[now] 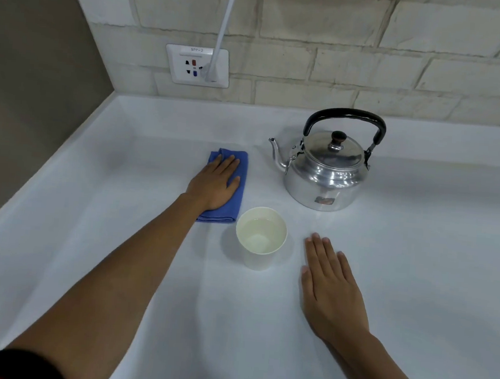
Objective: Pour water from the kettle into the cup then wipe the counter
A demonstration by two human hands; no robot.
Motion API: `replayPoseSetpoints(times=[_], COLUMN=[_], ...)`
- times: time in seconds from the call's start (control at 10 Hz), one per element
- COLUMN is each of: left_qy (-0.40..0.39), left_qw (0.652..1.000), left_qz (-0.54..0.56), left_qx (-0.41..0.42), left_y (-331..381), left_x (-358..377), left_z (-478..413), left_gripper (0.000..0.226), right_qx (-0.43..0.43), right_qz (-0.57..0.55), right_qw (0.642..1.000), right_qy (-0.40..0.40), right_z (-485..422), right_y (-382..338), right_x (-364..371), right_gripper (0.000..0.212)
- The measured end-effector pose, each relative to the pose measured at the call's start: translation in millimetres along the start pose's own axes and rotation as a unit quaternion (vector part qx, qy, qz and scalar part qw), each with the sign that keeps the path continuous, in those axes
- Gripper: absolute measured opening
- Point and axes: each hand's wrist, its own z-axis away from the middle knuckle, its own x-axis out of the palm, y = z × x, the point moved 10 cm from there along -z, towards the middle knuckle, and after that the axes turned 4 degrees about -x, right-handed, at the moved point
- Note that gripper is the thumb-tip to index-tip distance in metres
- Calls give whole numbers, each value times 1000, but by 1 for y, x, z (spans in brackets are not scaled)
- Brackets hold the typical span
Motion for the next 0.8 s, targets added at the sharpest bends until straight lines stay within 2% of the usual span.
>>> replayPoseSetpoints(times=[0.1,0.5,0.6,0.8], left_qy=[-4,-39,-32,48], left_qw=[999,998,999,998], left_qz=[-2,-9,-9,-29], left_qx=[-32,-40,-35,0], left_y=[-7,-9,-9,-7], left_x=[-1,-2,-4,-44], left_z=[-16,-22,-14,12], left_gripper=[55,59,62,64], right_qx=[2,-5,-3,3], right_qz=[2,-11,-10,-26], right_qw=[1000,1000,1000,1000], right_qy=[2,10,11,-1], right_z=[0,0,1,2], right_y=[0,0,2,6], right_x=[-1,-3,-2,3], right_gripper=[56,53,52,52])
